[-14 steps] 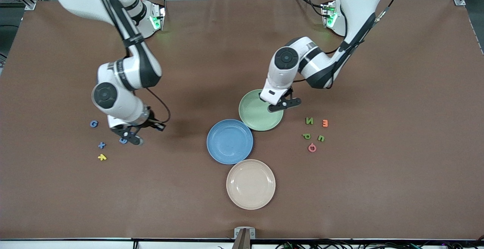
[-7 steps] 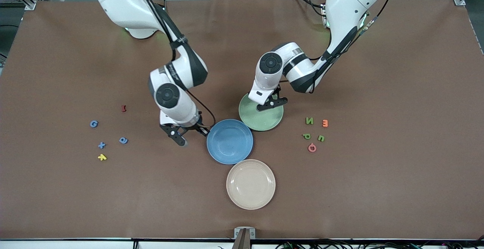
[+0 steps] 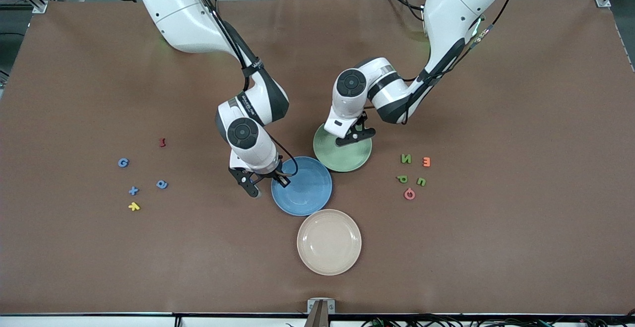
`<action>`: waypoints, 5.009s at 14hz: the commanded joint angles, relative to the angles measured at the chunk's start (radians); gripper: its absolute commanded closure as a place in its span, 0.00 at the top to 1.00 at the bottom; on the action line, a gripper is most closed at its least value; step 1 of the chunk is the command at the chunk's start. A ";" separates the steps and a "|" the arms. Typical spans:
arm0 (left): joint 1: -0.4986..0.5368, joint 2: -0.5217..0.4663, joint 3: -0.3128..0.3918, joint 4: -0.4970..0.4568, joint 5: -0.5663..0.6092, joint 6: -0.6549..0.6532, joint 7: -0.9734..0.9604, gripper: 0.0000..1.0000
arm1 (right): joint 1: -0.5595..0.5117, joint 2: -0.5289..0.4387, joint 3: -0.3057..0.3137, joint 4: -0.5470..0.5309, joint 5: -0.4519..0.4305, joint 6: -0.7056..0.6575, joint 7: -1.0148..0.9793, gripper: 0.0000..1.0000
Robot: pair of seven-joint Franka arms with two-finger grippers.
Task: Sort letters by color into matching plates
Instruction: 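Drop the blue E on the blue plate while the left gripper drops green B, then move the right gripper to the blue a while the left gripper nears green N, then grasp the blue a with the right gripper while the left gripper grasps green N, then drop the blue a on the blue plate while the left gripper drops green N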
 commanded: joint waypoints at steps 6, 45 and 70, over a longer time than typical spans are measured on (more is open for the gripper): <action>0.084 -0.026 0.000 -0.007 0.023 -0.007 0.003 0.96 | 0.000 0.036 -0.012 0.078 0.011 -0.010 0.024 1.00; 0.420 -0.048 -0.008 -0.195 0.204 0.175 0.358 0.23 | -0.459 -0.133 -0.116 -0.413 0.004 0.182 -0.996 0.97; -0.029 0.108 -0.044 0.210 0.081 -0.060 -0.033 0.27 | -0.255 -0.199 -0.114 -0.194 0.006 -0.149 -0.613 0.00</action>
